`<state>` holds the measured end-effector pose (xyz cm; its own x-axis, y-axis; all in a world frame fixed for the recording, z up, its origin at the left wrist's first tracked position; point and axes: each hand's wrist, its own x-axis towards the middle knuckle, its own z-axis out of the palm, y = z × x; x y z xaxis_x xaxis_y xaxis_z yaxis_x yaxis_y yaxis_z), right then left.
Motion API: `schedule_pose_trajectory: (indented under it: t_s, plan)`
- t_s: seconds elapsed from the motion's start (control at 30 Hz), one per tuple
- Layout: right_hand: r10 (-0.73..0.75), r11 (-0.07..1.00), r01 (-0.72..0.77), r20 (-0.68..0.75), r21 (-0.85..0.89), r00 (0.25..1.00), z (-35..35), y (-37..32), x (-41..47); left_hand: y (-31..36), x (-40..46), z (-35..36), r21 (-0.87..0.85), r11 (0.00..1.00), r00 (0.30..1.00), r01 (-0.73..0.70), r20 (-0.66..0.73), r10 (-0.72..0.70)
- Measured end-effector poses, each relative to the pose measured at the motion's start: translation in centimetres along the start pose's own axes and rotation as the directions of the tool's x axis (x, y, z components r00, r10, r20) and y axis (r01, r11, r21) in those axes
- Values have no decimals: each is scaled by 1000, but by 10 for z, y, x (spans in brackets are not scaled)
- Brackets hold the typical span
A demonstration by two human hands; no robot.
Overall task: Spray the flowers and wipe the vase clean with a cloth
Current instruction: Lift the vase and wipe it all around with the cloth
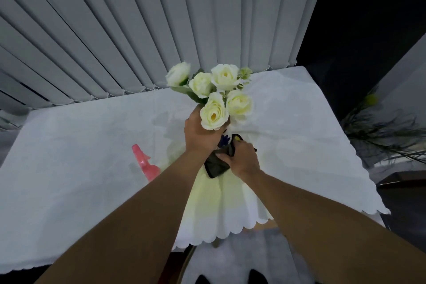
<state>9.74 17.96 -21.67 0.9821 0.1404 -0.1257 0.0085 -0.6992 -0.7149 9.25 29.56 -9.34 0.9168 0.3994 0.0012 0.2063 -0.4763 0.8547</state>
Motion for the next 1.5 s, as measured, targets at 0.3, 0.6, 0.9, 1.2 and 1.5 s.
schedule_pose_trajectory:
  t_s: [0.3,0.6,0.9,1.2,1.5]
  plan:
    - [-130,956,196,-285,216,950,-18,-47,6,8,5,0,40,992,992,118,40,-120]
    - [28,1000,-28,18,4,999,12,9,-3,1,7,-7,96,994,994,57,89,-66]
    - [-191,939,233,-181,251,965,-28,-37,-3,3,6,0,-10,995,995,97,-29,-98]
    - [-234,949,274,-234,158,944,-10,-39,6,-10,-1,-10,-66,997,999,43,33,-41]
    - [39,994,-30,86,-103,995,-1,0,-8,-7,-4,-8,-3,998,998,57,-22,-57]
